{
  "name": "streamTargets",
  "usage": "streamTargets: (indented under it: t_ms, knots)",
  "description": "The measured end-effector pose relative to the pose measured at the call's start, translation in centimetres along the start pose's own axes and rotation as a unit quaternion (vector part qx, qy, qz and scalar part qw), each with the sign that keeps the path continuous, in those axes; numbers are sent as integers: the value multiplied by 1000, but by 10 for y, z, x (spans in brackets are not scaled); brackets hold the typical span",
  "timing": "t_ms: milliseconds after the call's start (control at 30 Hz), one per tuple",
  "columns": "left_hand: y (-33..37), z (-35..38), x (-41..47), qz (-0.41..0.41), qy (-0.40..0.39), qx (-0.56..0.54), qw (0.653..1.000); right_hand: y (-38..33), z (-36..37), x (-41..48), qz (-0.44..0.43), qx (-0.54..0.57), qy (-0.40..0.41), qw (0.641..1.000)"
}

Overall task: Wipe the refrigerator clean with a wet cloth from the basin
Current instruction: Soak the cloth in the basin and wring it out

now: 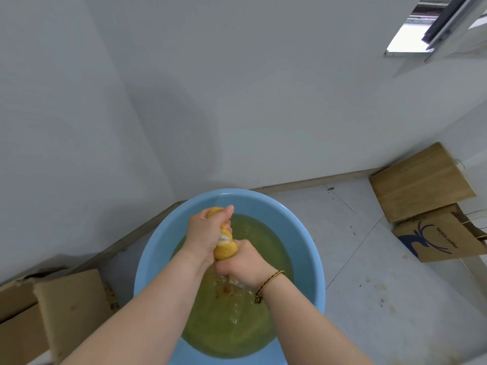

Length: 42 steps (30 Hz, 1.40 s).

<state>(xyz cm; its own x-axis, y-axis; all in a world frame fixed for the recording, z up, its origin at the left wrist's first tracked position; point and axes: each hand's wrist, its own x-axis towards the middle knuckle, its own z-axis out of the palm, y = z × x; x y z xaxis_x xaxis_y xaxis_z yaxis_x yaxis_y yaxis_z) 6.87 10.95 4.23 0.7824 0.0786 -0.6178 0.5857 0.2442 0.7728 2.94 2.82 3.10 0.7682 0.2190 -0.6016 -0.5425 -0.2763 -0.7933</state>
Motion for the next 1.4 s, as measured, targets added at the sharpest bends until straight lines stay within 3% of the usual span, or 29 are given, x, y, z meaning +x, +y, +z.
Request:
streamTargets:
  t_ms: [167, 333, 400, 467, 600, 700, 800, 900, 967, 1100, 1233, 1400]
  knots:
    - [6, -3, -2, -2, -26, 57, 998, -4, 7, -6, 20, 27, 51, 998]
    - [13, -22, -20, -34, -120, -63, 990, -9, 17, -13, 22, 46, 197, 979]
    - [10, -27, -29, -23, -141, -58, 988, -8, 15, -17, 14, 62, 254, 965]
    - [10, -27, -37, -1, -153, -33, 988, -11, 14, -24, -28, 83, 262, 961]
    - [20, -20, -44, 49, -164, 15, 985, -18, 13, -46, -112, -49, 217, 969]
    - [30, -10, -54, 102, -162, 26, 981, -23, 2, -68, -147, -167, 271, 937]
    - [37, 6, -77, 163, -169, 60, 970, -36, -19, -99, -174, 25, 350, 920]
    - [44, 27, -113, 236, -192, 120, 945, -51, -39, -134, -218, 132, 363, 896]
    - [46, 36, -132, 273, -211, 144, 927, -64, -43, -151, -220, 138, 360, 896]
    - [43, 62, -187, 324, -279, 177, 886, -65, -60, -209, -202, 135, 437, 866]
    - [23, 90, -241, 327, -350, 189, 857, -39, -73, -288, -200, 127, 496, 835]
    - [-34, 128, -349, 367, -470, 251, 763, 21, -75, -412, -220, 160, 581, 767]
